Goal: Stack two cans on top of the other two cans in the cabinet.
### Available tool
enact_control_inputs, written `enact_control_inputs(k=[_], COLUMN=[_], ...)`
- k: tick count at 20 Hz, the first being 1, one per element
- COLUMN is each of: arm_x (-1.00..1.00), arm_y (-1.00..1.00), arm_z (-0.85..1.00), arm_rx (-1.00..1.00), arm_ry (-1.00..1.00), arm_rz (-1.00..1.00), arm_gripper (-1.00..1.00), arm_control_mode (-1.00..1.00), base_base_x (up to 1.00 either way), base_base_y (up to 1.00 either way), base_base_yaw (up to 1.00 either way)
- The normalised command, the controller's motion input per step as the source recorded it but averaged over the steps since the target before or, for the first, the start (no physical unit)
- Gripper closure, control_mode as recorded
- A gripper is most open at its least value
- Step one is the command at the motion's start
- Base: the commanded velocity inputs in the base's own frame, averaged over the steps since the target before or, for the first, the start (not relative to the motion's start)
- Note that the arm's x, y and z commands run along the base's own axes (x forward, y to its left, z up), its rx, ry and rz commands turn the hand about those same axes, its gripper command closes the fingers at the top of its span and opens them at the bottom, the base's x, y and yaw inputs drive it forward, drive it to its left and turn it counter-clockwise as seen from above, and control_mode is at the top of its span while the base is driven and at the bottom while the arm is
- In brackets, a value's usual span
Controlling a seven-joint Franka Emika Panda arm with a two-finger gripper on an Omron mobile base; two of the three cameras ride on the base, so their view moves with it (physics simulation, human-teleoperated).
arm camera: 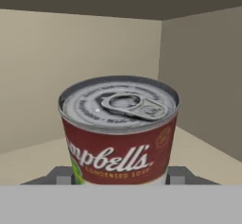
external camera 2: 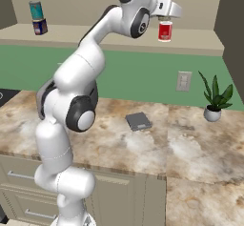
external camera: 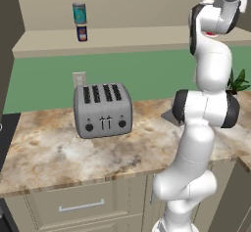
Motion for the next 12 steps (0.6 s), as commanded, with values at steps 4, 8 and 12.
enact_control_inputs(k=[4,8,12], arm_x=[0.28,0.22,0.11], arm_y=[-0.02,-0.11,-0.15], arm_z=[-0.16,-0.03,0.0], arm_rx=[0.0,0.0,0.0], arm_ry=[0.03,0.04,0.01], arm_rz=[0.06,0.04,0.02], arm_gripper=[1.0,1.0,1.0], arm_control_mode=[-1.0,-1.0,-1.0], base_base_x=[0.0,0.0,0.0], base_base_y=[0.0,0.0,0.0], base_base_yaw=[0.0,0.0,0.0])
